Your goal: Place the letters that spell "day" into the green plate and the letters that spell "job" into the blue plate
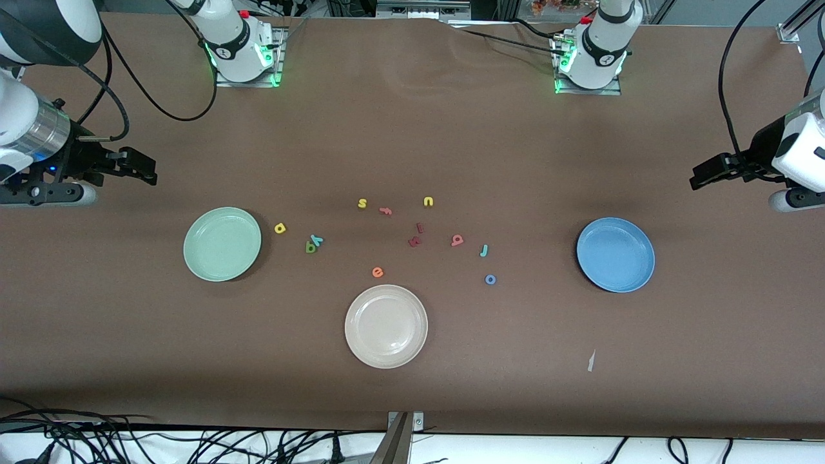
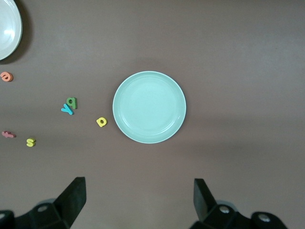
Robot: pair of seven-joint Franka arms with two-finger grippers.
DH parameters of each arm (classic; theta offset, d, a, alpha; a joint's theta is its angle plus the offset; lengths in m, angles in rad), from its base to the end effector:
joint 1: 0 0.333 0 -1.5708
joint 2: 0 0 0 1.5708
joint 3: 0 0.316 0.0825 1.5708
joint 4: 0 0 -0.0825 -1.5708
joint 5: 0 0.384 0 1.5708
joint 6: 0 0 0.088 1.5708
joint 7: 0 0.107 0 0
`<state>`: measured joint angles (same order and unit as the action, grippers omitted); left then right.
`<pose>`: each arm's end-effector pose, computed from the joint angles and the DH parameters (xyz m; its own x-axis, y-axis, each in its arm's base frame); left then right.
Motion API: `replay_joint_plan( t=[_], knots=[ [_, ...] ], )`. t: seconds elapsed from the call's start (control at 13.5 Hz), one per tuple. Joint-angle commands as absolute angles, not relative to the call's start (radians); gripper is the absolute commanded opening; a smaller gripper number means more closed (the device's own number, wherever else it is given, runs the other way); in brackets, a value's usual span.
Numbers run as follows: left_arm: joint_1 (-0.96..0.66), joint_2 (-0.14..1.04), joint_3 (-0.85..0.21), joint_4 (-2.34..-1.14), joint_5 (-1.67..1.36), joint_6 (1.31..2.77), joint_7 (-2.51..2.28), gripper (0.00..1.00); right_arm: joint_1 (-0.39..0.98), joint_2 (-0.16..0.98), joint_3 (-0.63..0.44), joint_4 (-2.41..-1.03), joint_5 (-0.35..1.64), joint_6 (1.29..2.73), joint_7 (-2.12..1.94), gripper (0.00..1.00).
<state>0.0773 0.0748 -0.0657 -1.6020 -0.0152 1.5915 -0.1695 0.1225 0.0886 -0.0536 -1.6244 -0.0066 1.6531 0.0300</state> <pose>0.5750 0.0063 0.5694 0.9798 0.1801 -0.0872 0.1813 -0.9834 0.0054 0.5819 0.0407 0.5557 0.9975 0.0392 -0.0594 0.0401 -0.9991 0.0131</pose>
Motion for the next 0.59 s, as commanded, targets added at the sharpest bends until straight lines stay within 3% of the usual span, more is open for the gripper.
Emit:
replay_joint_plan(
  t=[0.0,0.52],
  knots=[
    [0.084,0.067,-0.063,-1.614,-0.041,1.606,-0.141,1.00,0.124,0.086,-0.051,-1.614,-0.011,1.640,0.031,1.00],
    [0.092,0.071,-0.063,-1.614,-0.041,1.606,-0.133,1.00,0.124,0.092,-0.051,-1.615,-0.006,1.638,0.021,1.00]
  ],
)
